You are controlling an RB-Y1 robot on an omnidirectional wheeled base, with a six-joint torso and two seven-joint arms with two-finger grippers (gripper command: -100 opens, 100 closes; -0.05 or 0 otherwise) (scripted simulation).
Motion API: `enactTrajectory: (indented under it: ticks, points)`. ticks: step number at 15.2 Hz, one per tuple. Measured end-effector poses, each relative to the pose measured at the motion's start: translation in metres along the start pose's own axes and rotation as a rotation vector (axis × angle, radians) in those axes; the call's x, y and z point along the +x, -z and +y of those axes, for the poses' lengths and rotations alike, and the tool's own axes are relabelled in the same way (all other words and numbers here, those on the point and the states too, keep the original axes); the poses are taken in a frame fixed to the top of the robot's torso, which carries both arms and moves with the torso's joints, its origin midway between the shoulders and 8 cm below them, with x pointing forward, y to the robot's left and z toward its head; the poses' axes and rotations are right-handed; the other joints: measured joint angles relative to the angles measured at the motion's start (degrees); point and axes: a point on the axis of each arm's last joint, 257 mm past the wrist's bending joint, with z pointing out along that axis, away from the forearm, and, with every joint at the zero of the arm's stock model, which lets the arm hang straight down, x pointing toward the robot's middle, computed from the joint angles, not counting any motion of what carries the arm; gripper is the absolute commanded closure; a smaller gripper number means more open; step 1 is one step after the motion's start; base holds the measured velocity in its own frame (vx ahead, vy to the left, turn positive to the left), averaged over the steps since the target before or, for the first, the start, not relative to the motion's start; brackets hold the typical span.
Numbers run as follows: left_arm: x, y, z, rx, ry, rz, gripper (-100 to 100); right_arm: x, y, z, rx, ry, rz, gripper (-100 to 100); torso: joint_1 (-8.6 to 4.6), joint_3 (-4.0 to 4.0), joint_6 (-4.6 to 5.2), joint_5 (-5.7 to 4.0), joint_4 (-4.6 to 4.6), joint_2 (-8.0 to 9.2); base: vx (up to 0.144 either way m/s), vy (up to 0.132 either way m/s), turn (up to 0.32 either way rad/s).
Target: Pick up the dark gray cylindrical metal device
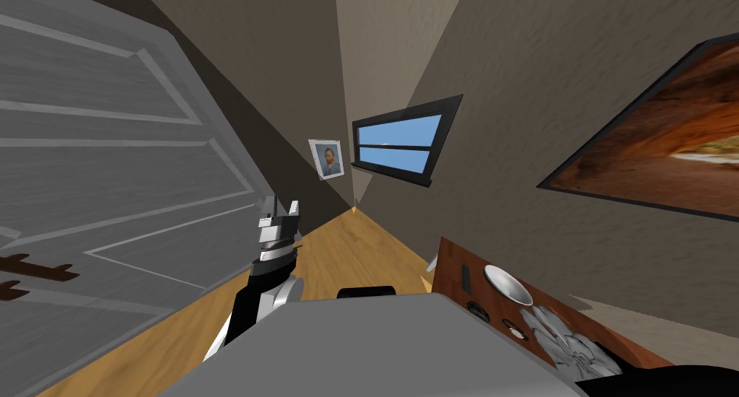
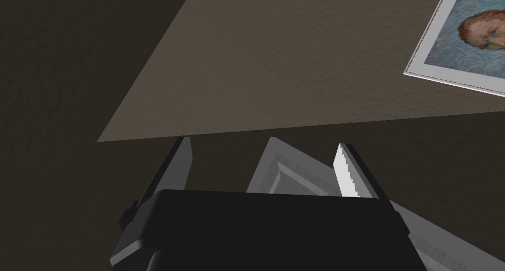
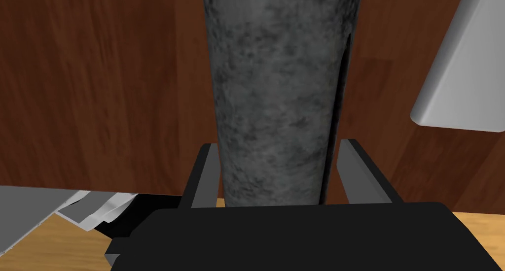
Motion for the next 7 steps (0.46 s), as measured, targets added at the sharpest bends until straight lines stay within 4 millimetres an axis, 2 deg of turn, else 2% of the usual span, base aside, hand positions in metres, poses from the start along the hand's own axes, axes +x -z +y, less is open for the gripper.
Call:
enactTrajectory:
  ticks: [3,7]
  points:
    - [0.0,0.0,0.0,0.0,0.0,0.0,0,0.0,0.004,0.005,-0.003,-0.002,-0.001,100,0.16,-0.01,-0.04,0.08,0.0,-0.02,0.005,0.047,0.063]
    - [0.0,0.0,0.0,0.0,0.0,0.0,0,0.005,0.016,0.025,-0.003,-0.017,-0.008,100,0.42,-0.04,-0.02,0.22,-0.03,-0.06,0.012,0.062,0.045]
